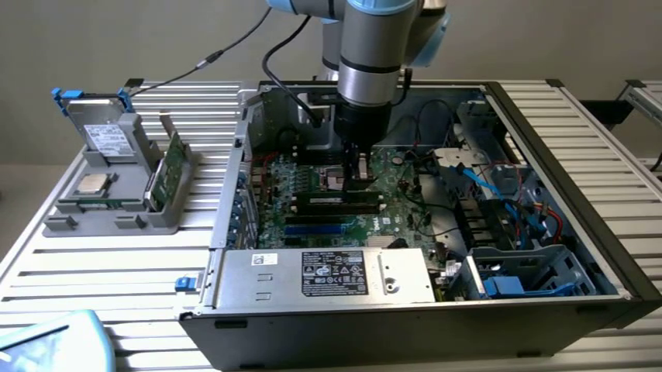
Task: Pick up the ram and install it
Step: 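Insert the ram into the slot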
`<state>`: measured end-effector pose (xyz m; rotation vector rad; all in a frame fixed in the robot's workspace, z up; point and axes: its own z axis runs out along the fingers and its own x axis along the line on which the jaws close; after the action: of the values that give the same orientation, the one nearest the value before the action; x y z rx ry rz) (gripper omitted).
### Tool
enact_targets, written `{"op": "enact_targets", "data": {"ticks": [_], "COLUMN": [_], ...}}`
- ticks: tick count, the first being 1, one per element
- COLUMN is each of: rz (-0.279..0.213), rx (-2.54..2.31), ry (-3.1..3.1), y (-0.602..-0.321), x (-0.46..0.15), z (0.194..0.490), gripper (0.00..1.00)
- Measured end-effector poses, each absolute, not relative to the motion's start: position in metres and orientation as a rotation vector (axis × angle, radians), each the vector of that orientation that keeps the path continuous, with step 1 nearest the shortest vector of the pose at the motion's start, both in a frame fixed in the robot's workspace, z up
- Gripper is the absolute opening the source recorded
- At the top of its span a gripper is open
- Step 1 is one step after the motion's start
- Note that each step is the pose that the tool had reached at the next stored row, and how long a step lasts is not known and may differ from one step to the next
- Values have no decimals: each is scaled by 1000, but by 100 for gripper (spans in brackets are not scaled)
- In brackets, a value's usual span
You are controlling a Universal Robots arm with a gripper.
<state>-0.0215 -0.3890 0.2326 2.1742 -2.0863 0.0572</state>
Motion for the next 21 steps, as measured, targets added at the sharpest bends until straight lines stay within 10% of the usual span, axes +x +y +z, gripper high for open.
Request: {"op": "enact_targets", "data": {"ticks": [21], "rz": [84], "rx": [2184], "ry": [-2099], "y": [-388], "x": [-23], "z": [231], "gripper": [14]}}
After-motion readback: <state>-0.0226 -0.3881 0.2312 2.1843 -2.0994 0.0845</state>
